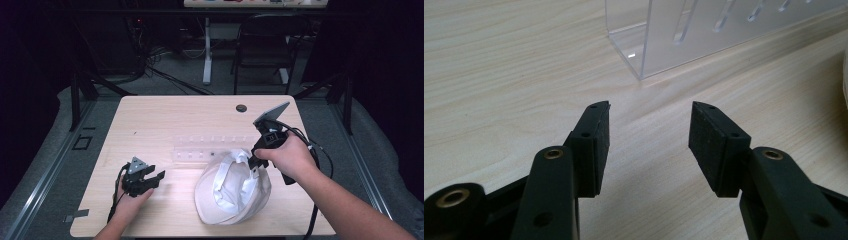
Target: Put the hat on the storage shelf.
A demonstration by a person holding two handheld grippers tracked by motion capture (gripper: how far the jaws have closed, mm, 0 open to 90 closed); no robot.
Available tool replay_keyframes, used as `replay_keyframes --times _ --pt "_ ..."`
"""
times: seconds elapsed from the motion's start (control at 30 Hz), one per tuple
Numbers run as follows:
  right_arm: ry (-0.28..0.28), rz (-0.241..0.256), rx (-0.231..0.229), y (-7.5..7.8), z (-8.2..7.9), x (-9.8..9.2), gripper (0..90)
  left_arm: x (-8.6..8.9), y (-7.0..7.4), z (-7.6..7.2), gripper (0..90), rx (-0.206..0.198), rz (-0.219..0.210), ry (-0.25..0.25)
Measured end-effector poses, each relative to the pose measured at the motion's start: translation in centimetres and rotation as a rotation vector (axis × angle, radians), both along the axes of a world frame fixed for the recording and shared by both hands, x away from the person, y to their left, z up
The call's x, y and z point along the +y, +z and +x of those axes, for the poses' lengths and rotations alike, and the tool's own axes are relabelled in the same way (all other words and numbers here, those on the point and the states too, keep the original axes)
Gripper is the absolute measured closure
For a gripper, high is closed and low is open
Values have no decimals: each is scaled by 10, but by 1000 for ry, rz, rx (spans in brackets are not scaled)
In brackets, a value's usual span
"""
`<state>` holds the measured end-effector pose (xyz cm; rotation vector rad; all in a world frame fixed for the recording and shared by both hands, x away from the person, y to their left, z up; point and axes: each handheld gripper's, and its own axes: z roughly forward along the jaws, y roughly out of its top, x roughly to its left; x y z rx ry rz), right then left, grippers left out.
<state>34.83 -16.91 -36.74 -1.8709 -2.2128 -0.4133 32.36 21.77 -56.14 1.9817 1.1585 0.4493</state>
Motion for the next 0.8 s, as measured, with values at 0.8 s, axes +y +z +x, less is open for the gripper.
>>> replay_keyframes --times 0.8 --pt "-68 270 35 22 3 -14 822 -2 -1 0 513 -2 4 -10"
